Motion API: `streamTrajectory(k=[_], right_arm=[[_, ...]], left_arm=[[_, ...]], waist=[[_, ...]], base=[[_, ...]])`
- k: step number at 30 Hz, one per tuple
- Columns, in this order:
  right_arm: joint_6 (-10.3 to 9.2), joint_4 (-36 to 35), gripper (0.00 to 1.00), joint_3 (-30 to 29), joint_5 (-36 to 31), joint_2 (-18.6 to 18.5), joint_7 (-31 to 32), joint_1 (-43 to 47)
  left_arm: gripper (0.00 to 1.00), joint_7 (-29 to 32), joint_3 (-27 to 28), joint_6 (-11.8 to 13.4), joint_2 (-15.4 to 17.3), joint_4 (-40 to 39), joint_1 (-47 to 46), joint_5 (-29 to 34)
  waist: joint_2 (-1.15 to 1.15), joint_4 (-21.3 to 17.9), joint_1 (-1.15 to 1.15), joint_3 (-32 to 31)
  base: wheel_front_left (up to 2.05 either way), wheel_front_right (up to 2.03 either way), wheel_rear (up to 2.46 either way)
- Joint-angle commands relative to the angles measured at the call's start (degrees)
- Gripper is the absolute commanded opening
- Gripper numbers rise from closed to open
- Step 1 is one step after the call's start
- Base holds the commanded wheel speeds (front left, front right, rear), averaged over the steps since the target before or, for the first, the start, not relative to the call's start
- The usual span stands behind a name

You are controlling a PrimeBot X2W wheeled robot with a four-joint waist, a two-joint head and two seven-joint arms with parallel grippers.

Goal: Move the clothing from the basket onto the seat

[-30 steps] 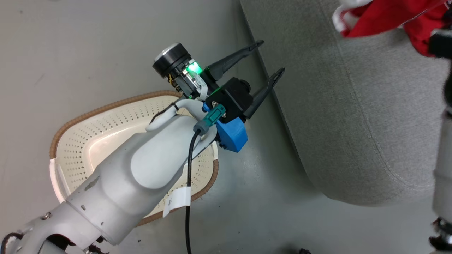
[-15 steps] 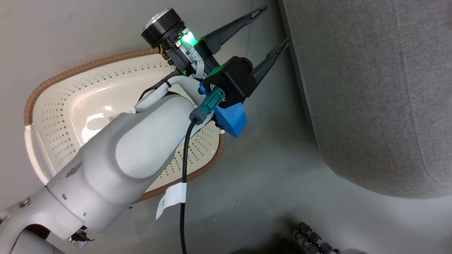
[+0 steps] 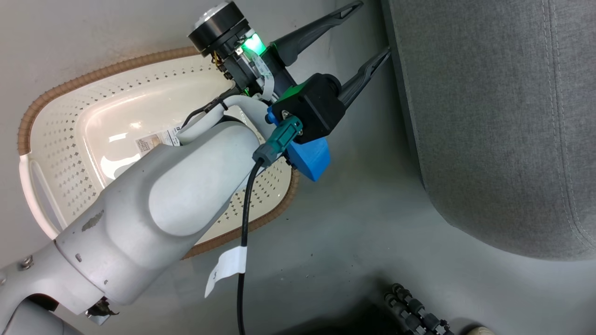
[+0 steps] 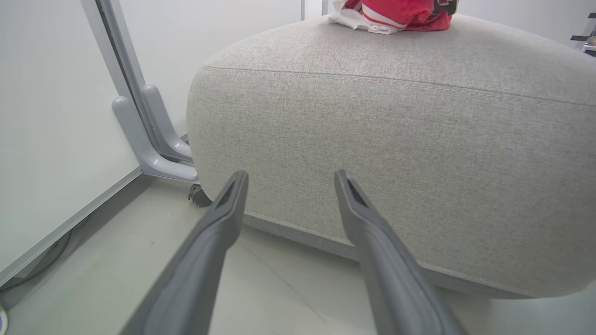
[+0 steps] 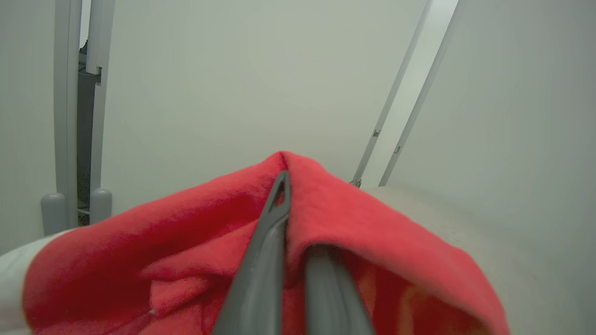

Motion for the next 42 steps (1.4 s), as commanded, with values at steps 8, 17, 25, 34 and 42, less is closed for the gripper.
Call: streamTrajectory(k=[8, 17, 25, 34, 42], right_arm=[[0.01, 3.25, 0.0, 1.65, -1.77, 5.12, 0.02, 4.72], [0.0, -1.38, 1.0, 1.93, -2.51, 7.42, 0.02, 8.96], [0.0, -6.55, 1.0, 3.39, -3.52, 9.41, 0.01, 17.84], [0.01, -12.03, 1.0, 8.23, -4.5, 10.52, 0.02, 24.8], [0.01, -14.15, 1.0, 17.84, -4.5, 10.16, 0.02, 27.62]], left_arm=[[1.0, -0.24, -0.48, 0.48, 0.15, -0.47, -1.21, -0.19], [1.0, -1.56, -0.71, 1.03, -0.42, 0.77, 0.4, -1.11], [1.0, -3.67, 0.18, 1.81, -2.12, 2.97, 2.87, -2.87], [1.0, -4.44, 4.95, 3.71, -2.92, 2.84, 8.8, -5.27], [1.0, -4.43, 15.09, 5.89, -2.8, -1.31, 17.55, -4.57]], waist=[[0.0, 0.29, 0.0, -0.03], [0.0, 0.27, 0.0, -3.42], [0.0, 1.25, 0.0, -10.17], [0.0, 3.44, 0.0, -19.55], [0.0, 7.19, 0.0, -27.51]], base=[[0.0, 0.0, 0.0], [0.0, 0.0, 0.0], [0.0, 0.0, 0.0], [0.0, 0.0, 0.0], [0.0, 0.0, 0.0]])
